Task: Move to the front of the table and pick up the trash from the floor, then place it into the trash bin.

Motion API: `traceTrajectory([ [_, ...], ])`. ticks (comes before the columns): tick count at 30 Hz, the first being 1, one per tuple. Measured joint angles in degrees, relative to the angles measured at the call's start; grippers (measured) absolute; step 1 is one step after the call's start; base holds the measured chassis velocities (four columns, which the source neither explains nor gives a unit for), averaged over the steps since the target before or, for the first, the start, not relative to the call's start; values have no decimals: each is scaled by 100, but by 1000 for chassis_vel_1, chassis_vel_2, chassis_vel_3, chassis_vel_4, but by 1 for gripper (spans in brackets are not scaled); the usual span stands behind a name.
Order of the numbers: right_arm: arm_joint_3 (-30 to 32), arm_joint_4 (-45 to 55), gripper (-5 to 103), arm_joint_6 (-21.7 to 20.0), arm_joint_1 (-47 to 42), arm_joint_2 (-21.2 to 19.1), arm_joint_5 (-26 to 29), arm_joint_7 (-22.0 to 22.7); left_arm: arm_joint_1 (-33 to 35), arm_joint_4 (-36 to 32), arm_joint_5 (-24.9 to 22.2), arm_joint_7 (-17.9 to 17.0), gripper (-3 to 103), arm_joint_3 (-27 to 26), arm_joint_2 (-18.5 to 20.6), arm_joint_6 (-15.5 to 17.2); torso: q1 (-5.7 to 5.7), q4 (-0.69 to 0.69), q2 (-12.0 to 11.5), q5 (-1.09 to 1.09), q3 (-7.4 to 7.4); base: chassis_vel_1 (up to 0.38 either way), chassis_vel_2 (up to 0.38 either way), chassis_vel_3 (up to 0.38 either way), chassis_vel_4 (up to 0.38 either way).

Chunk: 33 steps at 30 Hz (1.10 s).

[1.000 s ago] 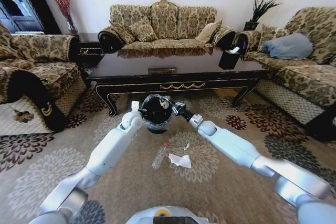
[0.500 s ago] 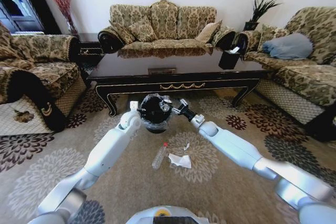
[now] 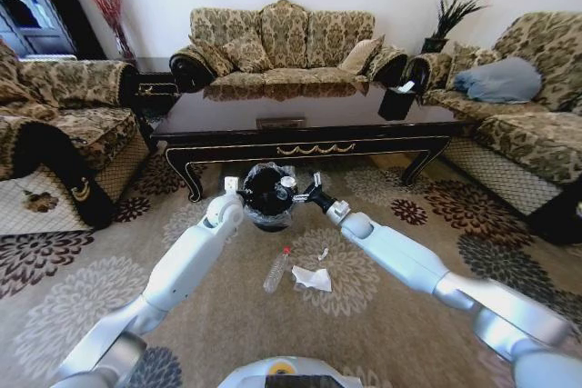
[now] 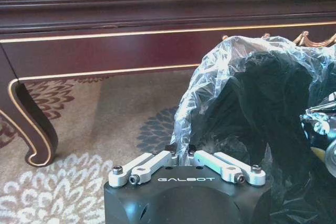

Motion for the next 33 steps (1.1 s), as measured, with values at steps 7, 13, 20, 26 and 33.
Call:
traceTrajectory([
  [7,-55,7,100,10,117,-36,50,25,53,-17,0,5,2,-86,42,1,0,0,0,0,0,0,0,0,0],
  [13,-10,223,100,30,8,-258,69,32,112,-40,4,24,2,-167,89,1,0,-2,0,0,0,0,0,0,0],
  [20,31,355,100,48,-98,-332,65,51,155,-30,32,39,2,-203,63,-7,0,-2,0,0,0,0,0,0,0],
  [26,-9,342,100,74,-39,-284,58,70,198,-6,58,43,2,-239,58,-43,0,0,0,1,0,0,0,0,0],
  [33,-117,194,100,204,224,-161,85,-15,215,25,64,50,2,-264,67,-60,0,-2,0,-1,0,0,0,0,0],
])
